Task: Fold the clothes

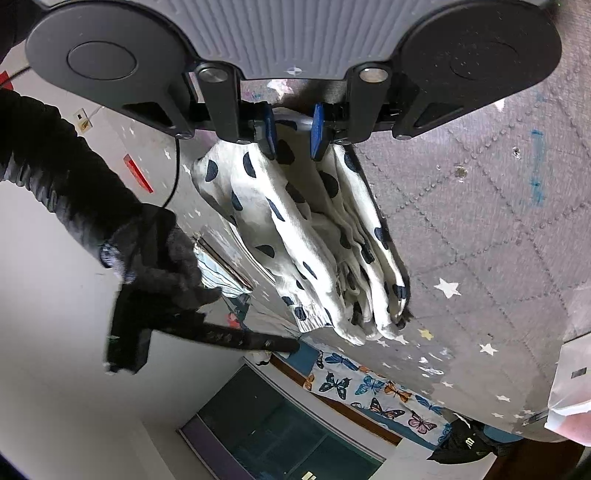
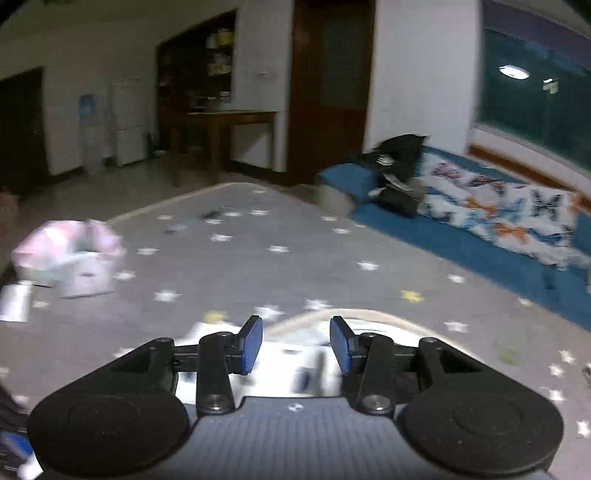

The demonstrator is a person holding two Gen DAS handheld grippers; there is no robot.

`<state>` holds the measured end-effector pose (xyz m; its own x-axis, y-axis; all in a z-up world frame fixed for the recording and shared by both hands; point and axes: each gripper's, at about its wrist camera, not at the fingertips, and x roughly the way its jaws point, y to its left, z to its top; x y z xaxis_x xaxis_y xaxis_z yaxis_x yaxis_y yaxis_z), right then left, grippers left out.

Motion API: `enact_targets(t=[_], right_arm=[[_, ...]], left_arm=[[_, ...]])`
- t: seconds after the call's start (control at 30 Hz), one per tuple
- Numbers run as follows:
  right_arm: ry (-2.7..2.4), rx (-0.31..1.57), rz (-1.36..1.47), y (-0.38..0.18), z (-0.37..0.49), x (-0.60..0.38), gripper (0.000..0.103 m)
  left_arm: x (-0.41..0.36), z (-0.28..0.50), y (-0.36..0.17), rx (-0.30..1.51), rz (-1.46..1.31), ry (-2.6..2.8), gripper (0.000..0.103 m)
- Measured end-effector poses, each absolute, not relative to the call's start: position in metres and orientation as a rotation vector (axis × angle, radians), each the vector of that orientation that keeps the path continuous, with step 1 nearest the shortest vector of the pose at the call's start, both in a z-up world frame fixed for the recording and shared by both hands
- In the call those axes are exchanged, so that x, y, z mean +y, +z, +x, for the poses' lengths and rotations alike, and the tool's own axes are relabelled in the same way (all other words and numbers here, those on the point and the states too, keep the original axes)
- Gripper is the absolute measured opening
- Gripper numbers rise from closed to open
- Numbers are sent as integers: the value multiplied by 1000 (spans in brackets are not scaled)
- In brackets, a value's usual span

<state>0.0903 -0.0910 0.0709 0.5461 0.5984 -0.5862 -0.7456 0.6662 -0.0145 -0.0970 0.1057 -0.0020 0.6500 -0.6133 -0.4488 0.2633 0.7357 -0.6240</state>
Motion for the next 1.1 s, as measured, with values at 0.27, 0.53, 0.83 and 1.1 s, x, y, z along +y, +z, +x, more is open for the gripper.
enact_targets(t=[0.27, 0.53, 0.83, 1.1], right_arm=[[896, 803, -225, 47, 91, -51, 36], [840, 829, -203, 28, 97, -38, 21], [879, 809, -73, 55, 96, -83, 25], [872, 799, -62, 70, 77, -139, 32]], left_arm=[[108, -102, -4, 683, -568, -526, 22], [112, -106, -5, 673, -568, -533, 21], [116, -122, 3, 666, -551, -489, 25], [125, -142, 38, 582, -504, -396, 34]])
